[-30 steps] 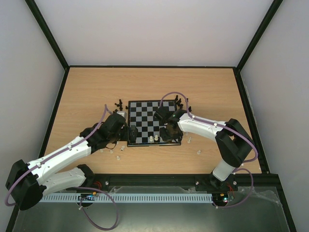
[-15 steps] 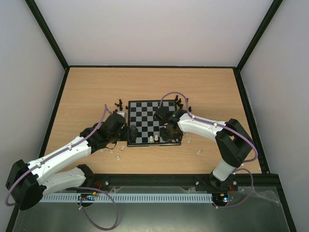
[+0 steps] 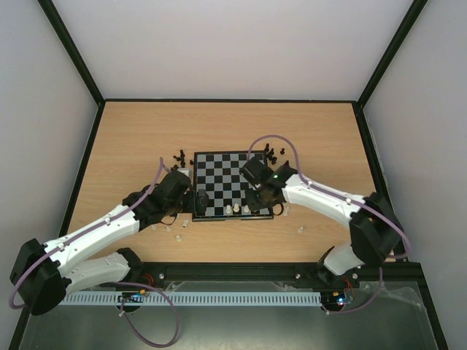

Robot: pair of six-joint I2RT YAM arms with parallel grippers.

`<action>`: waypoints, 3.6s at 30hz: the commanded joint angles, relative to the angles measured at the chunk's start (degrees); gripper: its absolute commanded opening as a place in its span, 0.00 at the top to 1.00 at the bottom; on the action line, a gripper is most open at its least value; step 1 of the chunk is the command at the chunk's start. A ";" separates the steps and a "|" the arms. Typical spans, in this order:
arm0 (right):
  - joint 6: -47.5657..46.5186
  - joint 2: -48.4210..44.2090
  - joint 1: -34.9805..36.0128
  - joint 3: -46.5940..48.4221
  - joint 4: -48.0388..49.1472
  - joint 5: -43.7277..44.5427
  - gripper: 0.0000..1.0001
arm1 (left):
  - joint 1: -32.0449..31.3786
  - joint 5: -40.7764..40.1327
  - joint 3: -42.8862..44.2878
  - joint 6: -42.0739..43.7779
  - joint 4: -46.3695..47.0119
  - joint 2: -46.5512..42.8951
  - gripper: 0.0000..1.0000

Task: Set up the chess pieces on the board
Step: Place the chess piece on the chessboard, then pick up the chess piece at the center of the board.

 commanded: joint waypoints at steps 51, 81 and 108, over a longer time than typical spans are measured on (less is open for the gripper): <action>1.45 -26.56 -0.31 -18.79 16.07 -1.91 0.01 | 2.93 -3.51 10.53 -1.10 -1.73 11.75 0.01; 2.45 -27.96 -0.27 -18.79 15.59 1.77 0.01 | 3.19 -5.25 8.33 0.69 -0.88 5.14 0.01; 1.92 -28.86 -0.28 -19.46 15.98 -0.16 0.02 | 9.11 -6.64 5.79 -2.95 -5.33 10.22 0.01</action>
